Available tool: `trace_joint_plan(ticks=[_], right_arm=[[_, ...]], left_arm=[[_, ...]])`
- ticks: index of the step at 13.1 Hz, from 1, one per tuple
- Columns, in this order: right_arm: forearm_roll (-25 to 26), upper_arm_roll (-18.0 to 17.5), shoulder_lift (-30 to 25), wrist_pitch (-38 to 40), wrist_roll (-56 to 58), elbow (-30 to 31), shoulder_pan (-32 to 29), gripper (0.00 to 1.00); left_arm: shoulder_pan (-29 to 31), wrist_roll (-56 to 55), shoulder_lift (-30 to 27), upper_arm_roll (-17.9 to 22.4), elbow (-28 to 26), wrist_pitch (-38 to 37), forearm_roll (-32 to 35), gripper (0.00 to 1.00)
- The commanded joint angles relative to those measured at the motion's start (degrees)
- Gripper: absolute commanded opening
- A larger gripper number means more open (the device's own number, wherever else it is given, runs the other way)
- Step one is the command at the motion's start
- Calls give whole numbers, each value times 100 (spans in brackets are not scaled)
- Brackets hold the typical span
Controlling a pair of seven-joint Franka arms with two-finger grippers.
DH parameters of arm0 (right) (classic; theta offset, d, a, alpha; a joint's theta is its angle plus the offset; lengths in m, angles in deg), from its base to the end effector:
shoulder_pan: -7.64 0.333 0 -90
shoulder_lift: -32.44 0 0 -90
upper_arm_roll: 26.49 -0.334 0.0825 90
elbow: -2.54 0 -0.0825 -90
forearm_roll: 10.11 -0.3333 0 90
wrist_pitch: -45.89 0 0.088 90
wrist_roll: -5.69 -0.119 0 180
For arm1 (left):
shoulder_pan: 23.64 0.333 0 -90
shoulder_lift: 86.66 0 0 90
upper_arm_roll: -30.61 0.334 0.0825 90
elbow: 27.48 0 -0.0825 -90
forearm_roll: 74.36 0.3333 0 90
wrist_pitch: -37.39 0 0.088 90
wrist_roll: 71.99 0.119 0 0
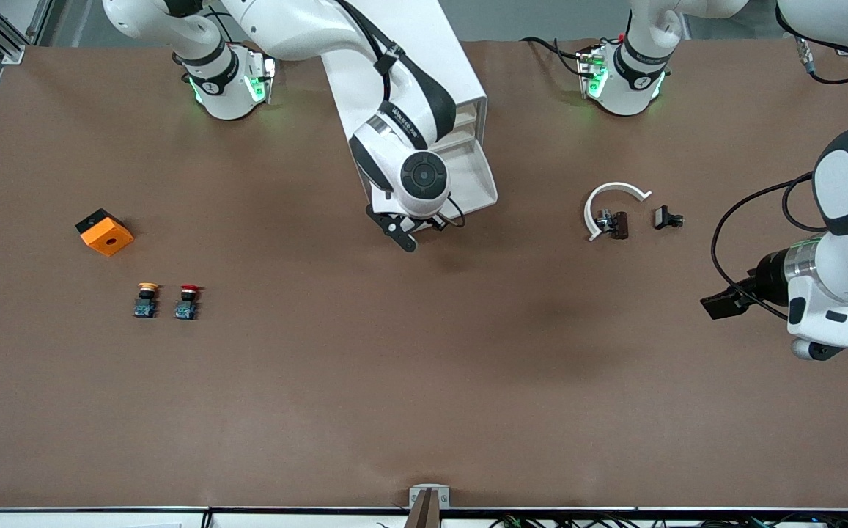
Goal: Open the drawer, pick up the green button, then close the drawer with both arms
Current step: 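Lift the green button with the right gripper while the left gripper withdraws, then carry the green button out toward the red button with the right gripper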
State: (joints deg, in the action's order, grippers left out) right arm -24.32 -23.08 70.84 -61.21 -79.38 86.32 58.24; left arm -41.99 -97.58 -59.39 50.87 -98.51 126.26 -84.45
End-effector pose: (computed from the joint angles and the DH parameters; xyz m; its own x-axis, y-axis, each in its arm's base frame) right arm 0.4229 0.4988 0.3001 0.6955 -0.6918 -0.1940 -0.6474 -0.7205 0.2484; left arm 0.6311 -0.0513 0.5062 0.8857 0.4456 -0.1304 0.4437 -0.8950 -0.0452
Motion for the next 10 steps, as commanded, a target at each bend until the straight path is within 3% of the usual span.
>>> trace_joint_plan(ticks=[1,7,8,10], right_arm=[[-21,45,-17,-56,8,24,116,67],[-30,45,18,-100,17,129,195,61],[-30,45,27,-91,25,139,195,55],[-30,45,27,-82,34,139,186,33]], left_arm=[[16,659,-432,-31,-314,131,112,100],[25,933,-653,-22,-438,149,147,100],[25,933,-661,-22,-438,149,147,100],[33,959,-662,-22,-438,149,147,100]])
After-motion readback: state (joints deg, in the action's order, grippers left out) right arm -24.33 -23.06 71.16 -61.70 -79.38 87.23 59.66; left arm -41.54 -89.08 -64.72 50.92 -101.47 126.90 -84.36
